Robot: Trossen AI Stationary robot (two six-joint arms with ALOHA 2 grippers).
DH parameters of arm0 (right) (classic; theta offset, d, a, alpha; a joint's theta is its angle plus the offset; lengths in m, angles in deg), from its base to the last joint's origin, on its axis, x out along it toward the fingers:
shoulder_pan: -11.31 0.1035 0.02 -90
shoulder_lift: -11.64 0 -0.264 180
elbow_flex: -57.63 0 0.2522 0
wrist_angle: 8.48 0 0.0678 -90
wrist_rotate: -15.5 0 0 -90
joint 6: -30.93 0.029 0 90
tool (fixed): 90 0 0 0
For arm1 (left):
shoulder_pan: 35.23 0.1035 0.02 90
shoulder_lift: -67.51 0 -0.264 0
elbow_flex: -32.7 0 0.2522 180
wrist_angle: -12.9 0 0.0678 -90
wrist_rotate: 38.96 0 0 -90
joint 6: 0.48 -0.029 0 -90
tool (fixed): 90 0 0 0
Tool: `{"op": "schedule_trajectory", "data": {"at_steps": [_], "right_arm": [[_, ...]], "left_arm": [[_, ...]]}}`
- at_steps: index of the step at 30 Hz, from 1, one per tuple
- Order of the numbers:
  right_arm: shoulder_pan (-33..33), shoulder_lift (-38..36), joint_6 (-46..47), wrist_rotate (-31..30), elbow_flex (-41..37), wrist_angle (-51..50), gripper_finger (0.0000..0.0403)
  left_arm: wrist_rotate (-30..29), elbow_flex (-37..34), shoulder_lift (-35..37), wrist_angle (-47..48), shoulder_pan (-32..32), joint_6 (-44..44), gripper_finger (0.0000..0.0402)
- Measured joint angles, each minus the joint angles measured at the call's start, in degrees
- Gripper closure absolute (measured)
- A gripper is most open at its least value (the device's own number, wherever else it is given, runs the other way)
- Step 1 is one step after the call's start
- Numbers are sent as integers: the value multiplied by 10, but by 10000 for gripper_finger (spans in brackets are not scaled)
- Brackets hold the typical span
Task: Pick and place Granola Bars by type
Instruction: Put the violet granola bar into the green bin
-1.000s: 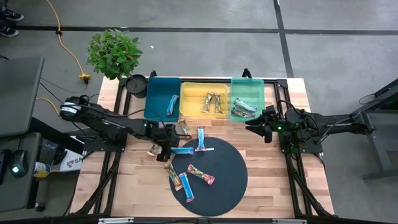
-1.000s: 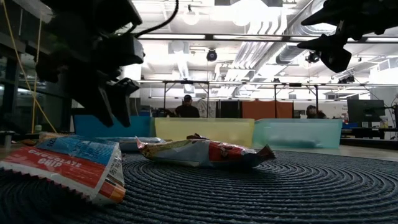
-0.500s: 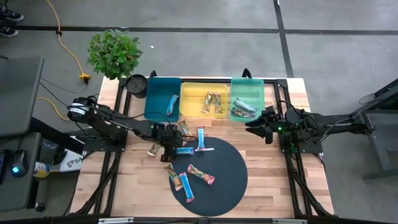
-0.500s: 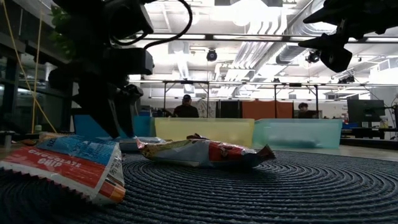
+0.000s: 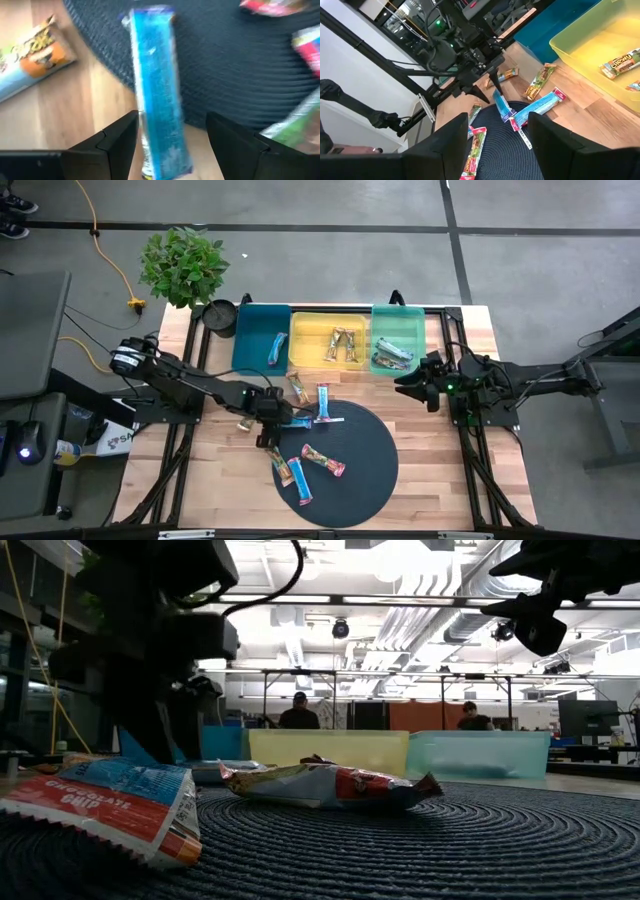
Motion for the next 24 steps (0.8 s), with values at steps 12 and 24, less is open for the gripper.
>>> {"op": "schedule_trajectory", "data": {"at_steps": [12,24], "right_arm": [[0,0,3,18,0,3,212],[0,0,5,20,0,5,212]], "left_arm": [[-17,1,-40,-5,-2,33,172],[4,1,-41,-2,-2,58,205]]}}
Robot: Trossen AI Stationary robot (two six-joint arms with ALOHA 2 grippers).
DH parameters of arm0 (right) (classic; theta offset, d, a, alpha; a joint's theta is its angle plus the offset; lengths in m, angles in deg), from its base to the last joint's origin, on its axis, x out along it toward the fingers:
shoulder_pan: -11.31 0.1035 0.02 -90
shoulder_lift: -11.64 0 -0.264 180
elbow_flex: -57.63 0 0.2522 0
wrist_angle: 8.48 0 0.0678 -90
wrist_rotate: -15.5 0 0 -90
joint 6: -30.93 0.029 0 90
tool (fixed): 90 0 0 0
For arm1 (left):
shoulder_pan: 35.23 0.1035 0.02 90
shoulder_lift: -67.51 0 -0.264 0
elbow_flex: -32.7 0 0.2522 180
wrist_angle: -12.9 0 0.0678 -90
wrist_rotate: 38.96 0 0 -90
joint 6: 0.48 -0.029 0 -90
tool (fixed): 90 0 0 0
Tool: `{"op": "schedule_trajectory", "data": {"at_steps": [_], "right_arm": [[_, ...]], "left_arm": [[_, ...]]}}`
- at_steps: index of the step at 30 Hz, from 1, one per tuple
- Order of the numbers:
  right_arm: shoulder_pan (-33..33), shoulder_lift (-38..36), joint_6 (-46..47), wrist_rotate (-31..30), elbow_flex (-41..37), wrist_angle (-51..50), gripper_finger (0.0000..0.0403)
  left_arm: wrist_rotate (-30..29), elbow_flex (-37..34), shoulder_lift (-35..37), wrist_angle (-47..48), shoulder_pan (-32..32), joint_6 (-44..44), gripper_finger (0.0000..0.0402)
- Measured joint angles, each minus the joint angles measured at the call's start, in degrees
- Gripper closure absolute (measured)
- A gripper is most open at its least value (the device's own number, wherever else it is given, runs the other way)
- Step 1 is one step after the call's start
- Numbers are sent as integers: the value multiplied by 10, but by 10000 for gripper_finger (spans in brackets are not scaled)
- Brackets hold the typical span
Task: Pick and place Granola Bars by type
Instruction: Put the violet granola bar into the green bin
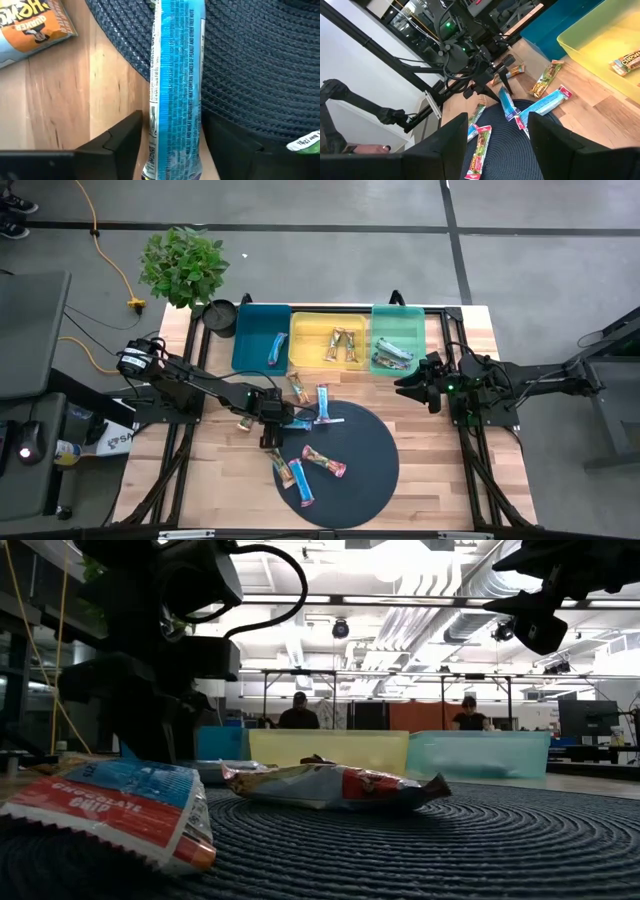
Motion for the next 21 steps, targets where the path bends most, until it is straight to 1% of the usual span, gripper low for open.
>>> {"op": "schedule_trajectory", "data": {"at_steps": [6,10,13,16,21], "right_arm": [[0,0,0,1,0,0,212],[0,0,0,2,0,0,212],[0,0,0,2,0,0,212],[0,0,0,2,0,0,212],[0,0,0,2,0,0,212]], "left_arm": [[4,0,0,1,0,0,263],[6,0,1,1,0,0,291],[7,5,0,10,0,0,306],[8,19,-1,39,0,-1,317],[-13,50,-1,71,0,-2,325]]}}
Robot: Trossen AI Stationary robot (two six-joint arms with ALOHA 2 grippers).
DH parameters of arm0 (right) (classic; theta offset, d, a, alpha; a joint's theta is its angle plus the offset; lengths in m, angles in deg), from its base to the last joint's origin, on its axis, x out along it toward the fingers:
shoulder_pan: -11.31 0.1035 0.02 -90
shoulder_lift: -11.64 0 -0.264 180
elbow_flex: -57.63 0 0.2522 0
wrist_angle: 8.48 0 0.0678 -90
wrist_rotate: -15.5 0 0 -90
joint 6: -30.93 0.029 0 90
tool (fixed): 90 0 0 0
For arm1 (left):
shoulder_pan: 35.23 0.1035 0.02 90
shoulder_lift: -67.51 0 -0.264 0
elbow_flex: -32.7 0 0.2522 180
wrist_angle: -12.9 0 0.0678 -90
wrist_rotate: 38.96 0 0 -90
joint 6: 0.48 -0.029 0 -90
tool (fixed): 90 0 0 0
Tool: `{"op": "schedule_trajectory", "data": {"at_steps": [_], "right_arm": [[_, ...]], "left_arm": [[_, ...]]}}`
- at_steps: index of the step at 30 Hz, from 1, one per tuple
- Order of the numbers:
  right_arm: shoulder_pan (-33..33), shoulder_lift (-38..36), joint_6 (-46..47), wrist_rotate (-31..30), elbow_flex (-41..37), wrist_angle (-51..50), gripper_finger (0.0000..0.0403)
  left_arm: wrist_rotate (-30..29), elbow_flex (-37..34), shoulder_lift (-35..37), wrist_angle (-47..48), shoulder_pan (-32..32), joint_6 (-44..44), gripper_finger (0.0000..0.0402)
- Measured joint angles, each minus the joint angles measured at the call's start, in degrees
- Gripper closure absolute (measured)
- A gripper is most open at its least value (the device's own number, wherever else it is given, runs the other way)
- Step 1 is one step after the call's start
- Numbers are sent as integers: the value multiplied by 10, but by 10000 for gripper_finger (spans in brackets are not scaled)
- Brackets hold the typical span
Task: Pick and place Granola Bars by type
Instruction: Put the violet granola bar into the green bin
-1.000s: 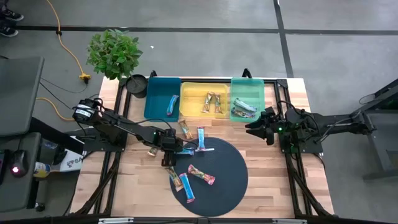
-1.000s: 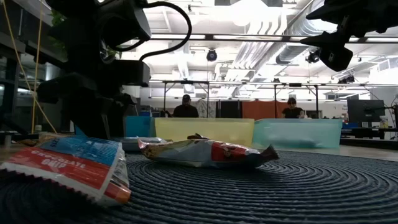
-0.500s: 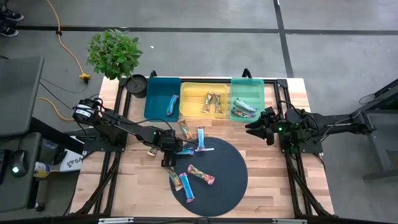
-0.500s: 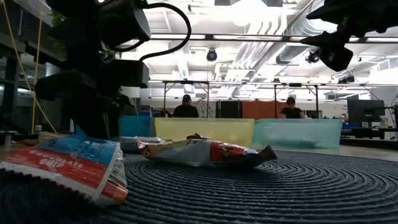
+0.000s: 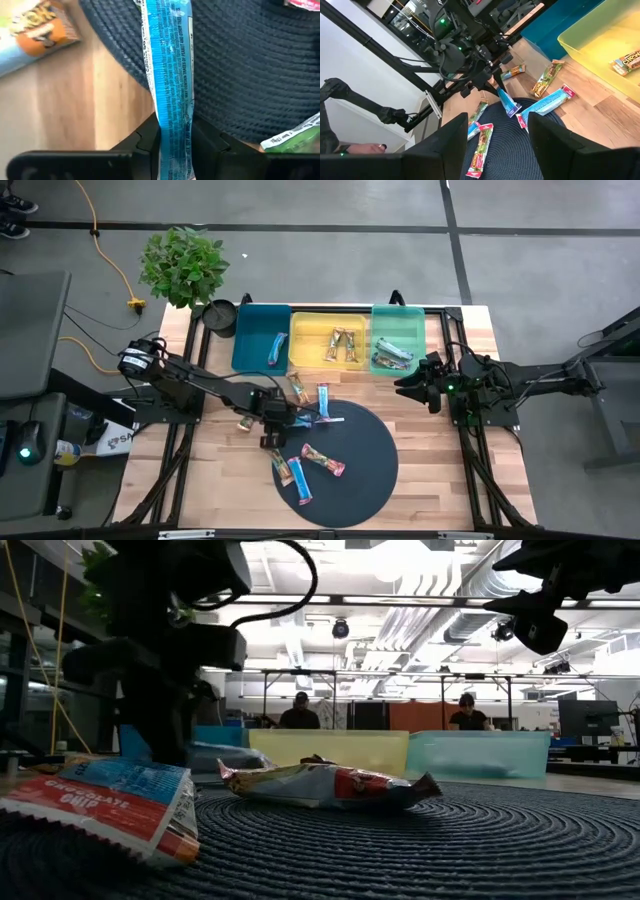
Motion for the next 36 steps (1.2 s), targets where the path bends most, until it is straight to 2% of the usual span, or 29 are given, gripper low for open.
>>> {"op": "schedule_trajectory", "data": {"at_steps": [9,18,22,26,32,36], "right_arm": [[0,0,0,1,0,0,212],[0,0,-2,1,0,0,212],[0,0,-6,0,0,5,212],[0,4,-16,-9,0,41,212],[0,35,-91,-46,0,162,212],[0,69,-150,-92,2,221,212]], "left_arm": [[-16,35,28,24,0,-3,326],[-47,31,149,-7,28,-14,326],[-31,8,221,-90,62,-27,326],[14,-23,273,-222,103,-30,326],[110,-34,267,-421,150,-28,326],[143,-34,247,-502,168,-13,326]]}}
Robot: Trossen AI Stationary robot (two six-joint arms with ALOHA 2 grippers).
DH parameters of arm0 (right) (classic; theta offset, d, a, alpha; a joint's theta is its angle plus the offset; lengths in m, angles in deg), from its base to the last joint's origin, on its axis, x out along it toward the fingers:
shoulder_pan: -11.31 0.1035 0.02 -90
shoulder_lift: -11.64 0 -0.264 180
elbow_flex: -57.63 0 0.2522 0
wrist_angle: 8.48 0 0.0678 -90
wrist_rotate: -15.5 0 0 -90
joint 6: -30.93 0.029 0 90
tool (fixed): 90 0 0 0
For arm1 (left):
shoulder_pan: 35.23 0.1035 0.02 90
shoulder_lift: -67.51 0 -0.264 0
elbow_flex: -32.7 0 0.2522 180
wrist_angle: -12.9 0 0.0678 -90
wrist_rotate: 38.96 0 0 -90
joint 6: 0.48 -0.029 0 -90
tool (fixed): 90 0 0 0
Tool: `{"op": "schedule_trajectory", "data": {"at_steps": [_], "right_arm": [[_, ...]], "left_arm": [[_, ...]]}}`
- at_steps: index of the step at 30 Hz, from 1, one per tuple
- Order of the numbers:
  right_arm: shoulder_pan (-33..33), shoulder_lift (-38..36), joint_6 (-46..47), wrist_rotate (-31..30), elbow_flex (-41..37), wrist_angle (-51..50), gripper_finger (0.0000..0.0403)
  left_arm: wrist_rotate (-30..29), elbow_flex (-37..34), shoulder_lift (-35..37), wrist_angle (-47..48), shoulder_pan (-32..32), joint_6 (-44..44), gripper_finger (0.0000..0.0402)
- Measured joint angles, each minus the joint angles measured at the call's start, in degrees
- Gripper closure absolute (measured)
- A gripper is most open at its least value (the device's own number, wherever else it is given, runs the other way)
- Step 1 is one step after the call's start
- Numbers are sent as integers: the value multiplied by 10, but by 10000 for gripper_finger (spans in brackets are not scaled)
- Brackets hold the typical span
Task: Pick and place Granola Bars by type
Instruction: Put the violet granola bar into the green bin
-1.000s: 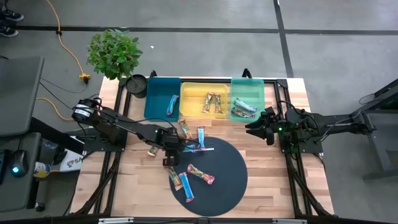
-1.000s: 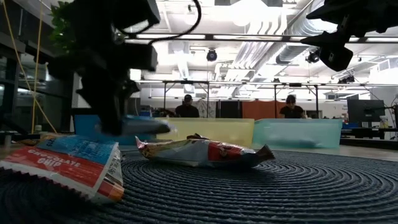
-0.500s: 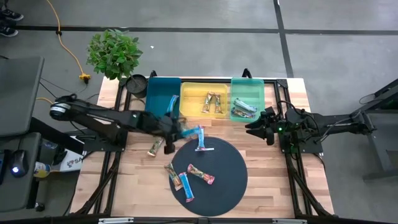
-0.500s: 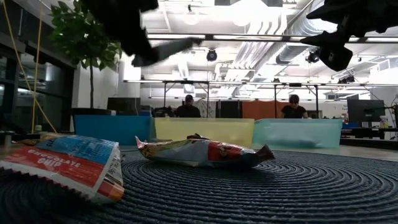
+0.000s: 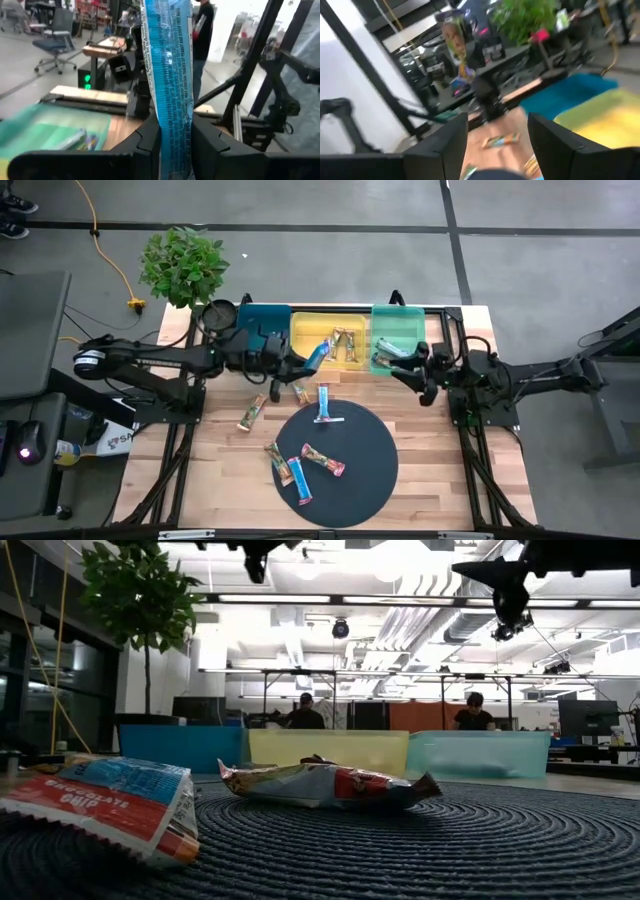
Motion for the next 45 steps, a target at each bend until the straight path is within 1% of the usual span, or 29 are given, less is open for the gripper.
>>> {"op": "schedule_trajectory", "data": {"at_steps": [3,8,11,13,23,27,33,40,45], "right_arm": [[-2,32,-41,-20,18,37,212],[-2,107,-110,-42,75,44,212],[-2,158,-140,-43,119,44,212],[-5,191,-154,-30,149,44,212],[-38,338,-164,91,296,44,212],[-50,387,-174,118,343,18,212],[-63,425,-170,144,373,22,212],[-73,427,-168,152,381,53,212],[-73,427,-166,146,381,61,212]], "left_arm": [[6,0,-11,-26,10,4,326],[16,0,-37,-72,12,11,326],[20,0,-50,-92,12,15,326],[21,0,-54,-101,12,16,326],[21,0,-54,-115,12,16,326],[25,0,-54,-116,12,16,326],[36,0,-54,-119,12,16,326],[36,0,-54,-121,12,16,326],[36,0,-54,-121,12,15,326]]}}
